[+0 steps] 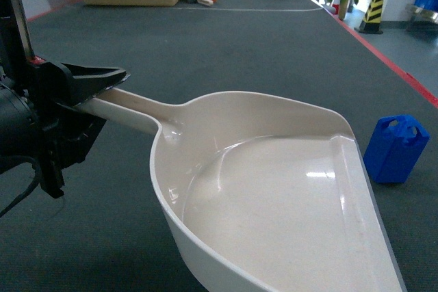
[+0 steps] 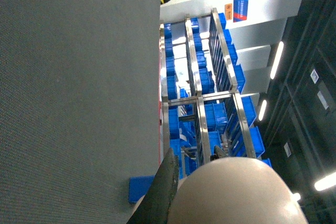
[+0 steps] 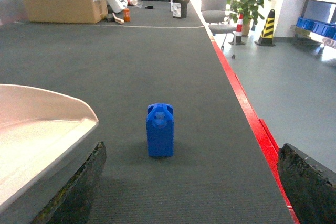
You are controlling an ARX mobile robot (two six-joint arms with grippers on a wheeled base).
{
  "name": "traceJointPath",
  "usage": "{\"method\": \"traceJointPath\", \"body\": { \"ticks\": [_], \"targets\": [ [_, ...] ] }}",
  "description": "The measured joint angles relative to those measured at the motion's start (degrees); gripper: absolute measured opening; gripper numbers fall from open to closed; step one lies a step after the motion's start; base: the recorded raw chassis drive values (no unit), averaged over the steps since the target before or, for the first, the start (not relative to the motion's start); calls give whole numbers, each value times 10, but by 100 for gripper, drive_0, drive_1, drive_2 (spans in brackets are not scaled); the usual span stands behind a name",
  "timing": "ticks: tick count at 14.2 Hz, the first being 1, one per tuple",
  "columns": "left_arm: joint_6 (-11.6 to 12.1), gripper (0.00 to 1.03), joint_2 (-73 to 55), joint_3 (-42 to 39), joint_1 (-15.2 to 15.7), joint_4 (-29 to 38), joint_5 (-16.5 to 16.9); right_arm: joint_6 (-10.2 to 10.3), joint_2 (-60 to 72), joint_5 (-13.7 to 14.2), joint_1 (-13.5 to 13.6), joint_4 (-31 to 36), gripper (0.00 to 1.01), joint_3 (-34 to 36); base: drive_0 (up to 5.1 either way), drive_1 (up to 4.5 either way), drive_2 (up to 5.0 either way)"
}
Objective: Place part in tray to right shelf
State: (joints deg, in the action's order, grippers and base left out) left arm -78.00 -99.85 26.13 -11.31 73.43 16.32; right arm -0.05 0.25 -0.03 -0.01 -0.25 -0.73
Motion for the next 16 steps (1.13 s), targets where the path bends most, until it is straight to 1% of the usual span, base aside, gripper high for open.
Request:
{"method": "traceJointPath", "body": {
  "ticks": [3,4,5,6,7,8,9,10,11,12,13,14,16],
  "targets": [
    [0,14,0,0,-1,0,0,0,0,0,0,0,98,0,0,0,0],
    [0,14,0,0,-1,0,0,0,5,3,1,-11,98,-2,0,0,0],
    [0,14,0,0,-1,0,0,0,96,24,14,16,98,-21,0,0,0],
    [0,14,0,0,-1,1,0,0,235,31,19,111,98,-55,0,0,0],
    [0,14,0,0,-1,-1,1,-1,357,32,19,203,98,-96,0,0,0],
    [0,14,0,0,-1,-1,1,0,494,24,14,274,98,-151,0,0,0],
    [0,14,0,0,-1,0,0,7,619,11,5,279,98,-214,0,0,0],
    [0,14,0,0,-1,-1,0,19,721,10,0,271,98,-267,0,0,0],
    [0,14,0,0,-1,-1,0,29,804,7,0,256,98,-318,0,0,0],
    [0,14,0,0,-1,-1,0,35,868,0,5,242,98,-369,0,0,0],
    [0,14,0,0,-1,-1,0,36,914,2,12,237,98,-411,0,0,0],
    [0,14,0,0,-1,-1,0,42,960,-1,21,222,98,-454,0,0,0],
    [0,14,0,0,-1,-1,0,50,1031,5,40,193,98,-513,0,0,0]
  ]
}}
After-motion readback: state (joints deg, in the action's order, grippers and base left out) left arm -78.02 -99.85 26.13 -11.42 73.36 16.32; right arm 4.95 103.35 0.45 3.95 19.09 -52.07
